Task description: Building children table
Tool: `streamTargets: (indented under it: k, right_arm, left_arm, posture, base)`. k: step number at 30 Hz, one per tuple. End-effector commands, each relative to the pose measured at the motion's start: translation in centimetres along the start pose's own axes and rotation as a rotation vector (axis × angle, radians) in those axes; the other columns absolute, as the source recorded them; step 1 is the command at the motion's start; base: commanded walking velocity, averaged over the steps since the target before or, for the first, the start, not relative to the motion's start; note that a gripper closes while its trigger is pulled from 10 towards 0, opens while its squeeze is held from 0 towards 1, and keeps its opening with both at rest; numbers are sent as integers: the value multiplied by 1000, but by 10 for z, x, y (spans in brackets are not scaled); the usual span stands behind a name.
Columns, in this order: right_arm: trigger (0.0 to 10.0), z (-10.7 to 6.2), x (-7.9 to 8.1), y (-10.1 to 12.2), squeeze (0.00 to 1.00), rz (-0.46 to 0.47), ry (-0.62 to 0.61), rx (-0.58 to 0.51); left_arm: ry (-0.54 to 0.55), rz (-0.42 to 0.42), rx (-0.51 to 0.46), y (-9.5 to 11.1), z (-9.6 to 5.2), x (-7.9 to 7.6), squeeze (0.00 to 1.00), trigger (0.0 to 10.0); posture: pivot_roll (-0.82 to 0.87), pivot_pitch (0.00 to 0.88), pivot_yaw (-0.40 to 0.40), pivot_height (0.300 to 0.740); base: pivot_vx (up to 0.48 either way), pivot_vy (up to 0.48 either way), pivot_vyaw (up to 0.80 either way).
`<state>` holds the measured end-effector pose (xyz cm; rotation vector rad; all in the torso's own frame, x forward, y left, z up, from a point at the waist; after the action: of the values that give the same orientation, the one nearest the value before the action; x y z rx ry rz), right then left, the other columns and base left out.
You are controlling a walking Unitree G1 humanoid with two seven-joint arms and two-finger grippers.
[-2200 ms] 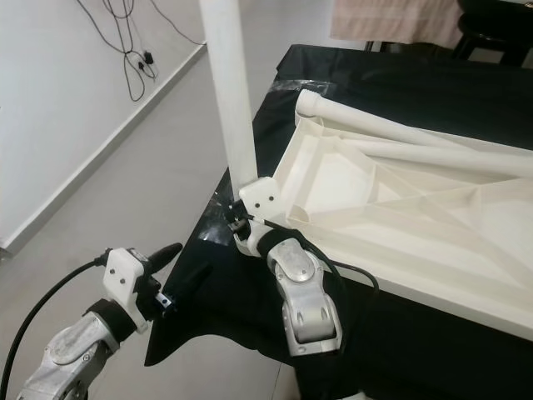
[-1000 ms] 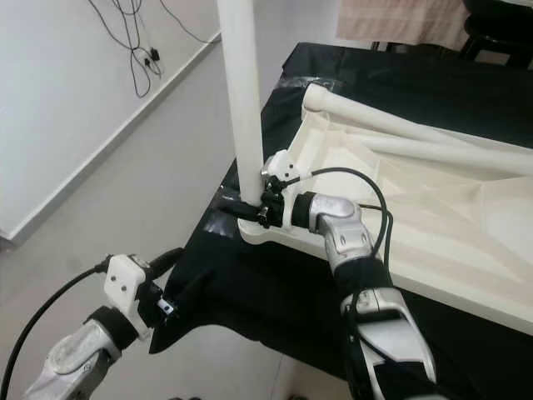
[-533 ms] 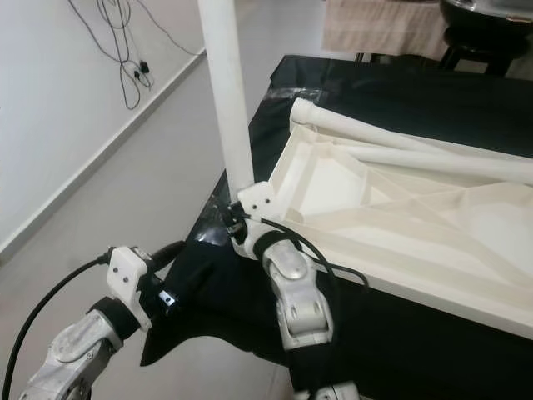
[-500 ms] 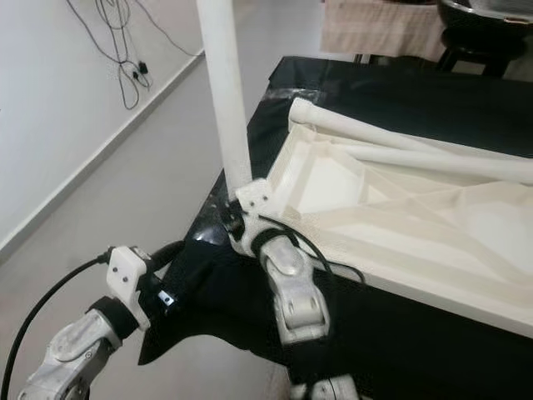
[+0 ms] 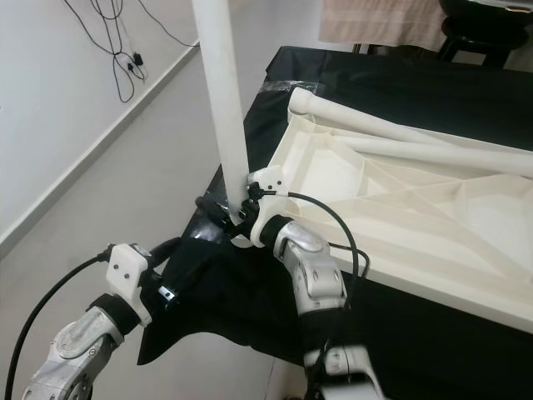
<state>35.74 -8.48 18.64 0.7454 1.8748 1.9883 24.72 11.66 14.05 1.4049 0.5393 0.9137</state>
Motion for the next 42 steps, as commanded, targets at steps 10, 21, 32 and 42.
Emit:
streamTargets:
  k: [10,21,32,42]
  right_arm:
    - [0,16,-3,9,0,-36,235,106]
    - [0,-7,-26,-7,0,-61,-91,63]
    - [0,-20,20,-55,0,-51,-549,73]
    - [10000,-10,15,-46,1000,-48,-494,4]
  left_arm:
    - [-5,-14,-2,5,-7,-13,0,10000]
    - [-6,-24,-2,5,-7,-14,0,10000]
    - [-11,-19,13,-3,-2,-4,0,10000]
    - [24,1,20,-8,2,3,0,10000]
  posture:
    - [69,219,-2,740]
    - [34,213,-8,740]
    - [-1,156,50,740]
    - [2,111,50,740]
  base:
    - [0,0,0]
    - [0,0,0]
    - [0,0,0]
    - [0,0,0]
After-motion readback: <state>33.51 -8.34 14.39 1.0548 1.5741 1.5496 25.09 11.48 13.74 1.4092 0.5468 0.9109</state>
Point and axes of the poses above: a point about 5 cm out from each wrist's last joint towards the gripper, its own z axis pointing out of the wrist towards the gripper, its own y axis along the axis of the wrist's last joint, x = y × z, the point moved 1 cm from there along z, pointing out of the wrist towards the gripper, and after that the axes turned 7 degrees about z, right-handed, at the moved point
